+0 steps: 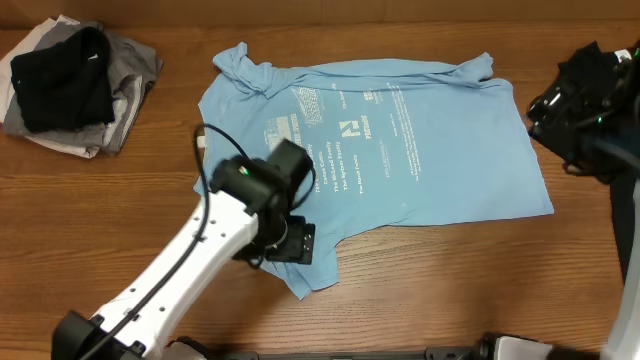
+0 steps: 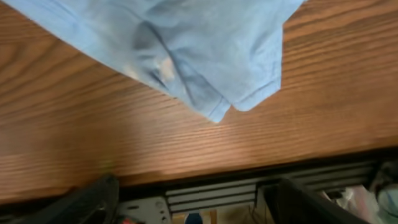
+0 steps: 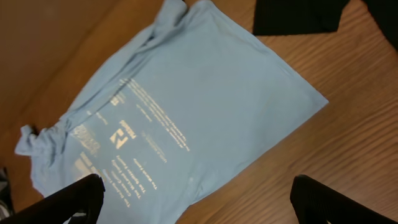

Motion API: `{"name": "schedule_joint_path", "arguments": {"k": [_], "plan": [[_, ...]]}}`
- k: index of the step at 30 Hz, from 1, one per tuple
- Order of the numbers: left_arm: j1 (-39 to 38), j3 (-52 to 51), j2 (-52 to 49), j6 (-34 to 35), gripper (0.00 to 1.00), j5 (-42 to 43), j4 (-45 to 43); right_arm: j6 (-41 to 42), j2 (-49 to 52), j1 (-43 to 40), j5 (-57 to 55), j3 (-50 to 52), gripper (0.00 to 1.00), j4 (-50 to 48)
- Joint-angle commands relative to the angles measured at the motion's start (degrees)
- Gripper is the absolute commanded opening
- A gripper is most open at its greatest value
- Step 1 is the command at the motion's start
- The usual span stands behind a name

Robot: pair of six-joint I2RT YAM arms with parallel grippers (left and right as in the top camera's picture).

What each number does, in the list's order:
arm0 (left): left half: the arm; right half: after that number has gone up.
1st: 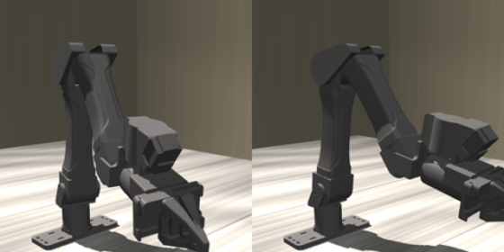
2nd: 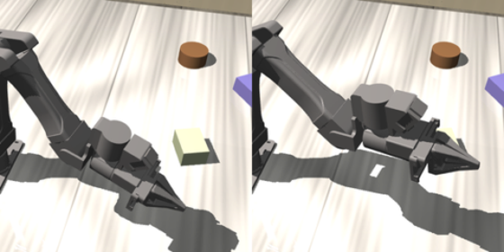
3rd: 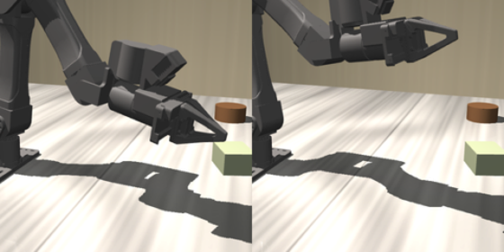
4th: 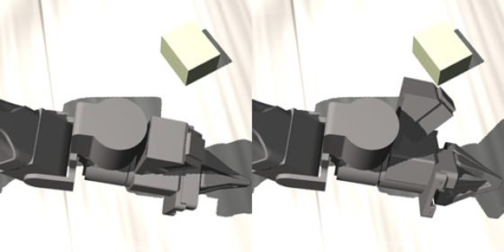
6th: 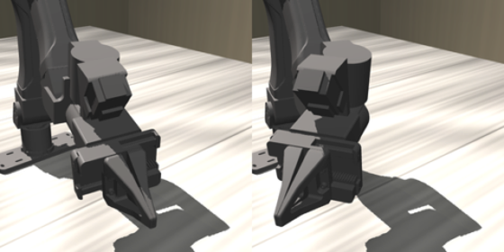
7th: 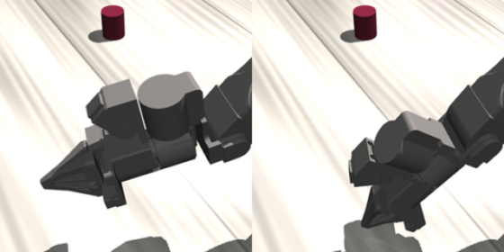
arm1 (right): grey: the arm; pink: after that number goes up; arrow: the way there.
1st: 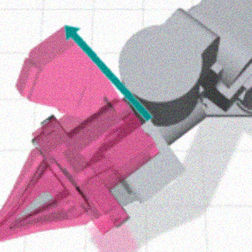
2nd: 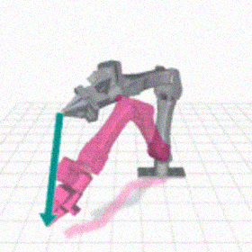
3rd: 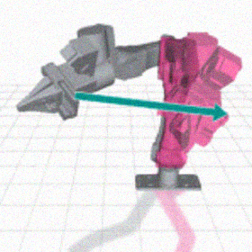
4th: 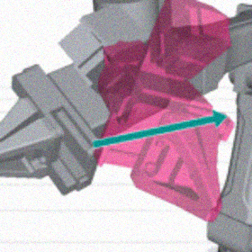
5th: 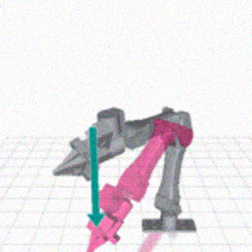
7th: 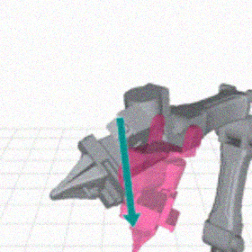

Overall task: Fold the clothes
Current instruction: 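Move the left gripper to the T-shirt's lower left hem corner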

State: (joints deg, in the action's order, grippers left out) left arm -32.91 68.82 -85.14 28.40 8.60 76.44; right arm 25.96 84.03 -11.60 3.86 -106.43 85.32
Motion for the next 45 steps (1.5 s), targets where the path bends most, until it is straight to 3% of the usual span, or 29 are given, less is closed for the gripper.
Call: {"name": "schedule_joint_path", "arguments": {"k": [1,2,3,13,19,26,36,39,43,45], "plan": [[-1.2,-6.8,0.4,6.3,0.64,0.4,-4.4,-2.2,5.7,-2.5,2.7,0.1,1.0,0.1],[-1.2,-8.5,0.4,7.1,0.56,0.5,-5.6,-2.3,7.0,-2.7,2.7,0.1,1.0,0.3],[-1.2,-10.1,0.4,8.0,0.54,0.5,-6.4,-2.3,8.3,-2.7,2.7,0.1,1.0,0.5],[-1.3,-22.0,0.4,11.1,0.58,3.7,-14.9,-2.1,16.9,-2.8,2.6,0.1,1.0,-1.5],[-1.3,-25.8,0.3,12.0,0.56,3.9,-21.0,0.9,17.5,-5.3,1.8,0.1,1.0,-3.0],[-1.2,-26.4,-1.2,12.5,0.55,2.8,-27.1,0.8,17.5,-6.4,1.6,0.3,1.0,-2.5],[-1.2,-26.4,-6.3,12.5,0.51,2.7,-29.2,0.8,17.6,-6.4,1.2,0.4,1.0,-1.7],[-1.2,-26.4,-7.0,12.5,0.42,1.6,-29.2,0.8,17.7,-6.4,1.1,1.2,1.0,-0.9],[-1.2,-26.4,-7.2,12.5,0.18,1.1,-29.2,0.8,17.7,-6.5,1.2,5.3,1.0,-2.6],[-1.2,-26.4,-7.2,12.5,0.11,1.0,-28.9,0.9,17.7,-6.5,1.2,8.1,1.0,-3.7]]}}
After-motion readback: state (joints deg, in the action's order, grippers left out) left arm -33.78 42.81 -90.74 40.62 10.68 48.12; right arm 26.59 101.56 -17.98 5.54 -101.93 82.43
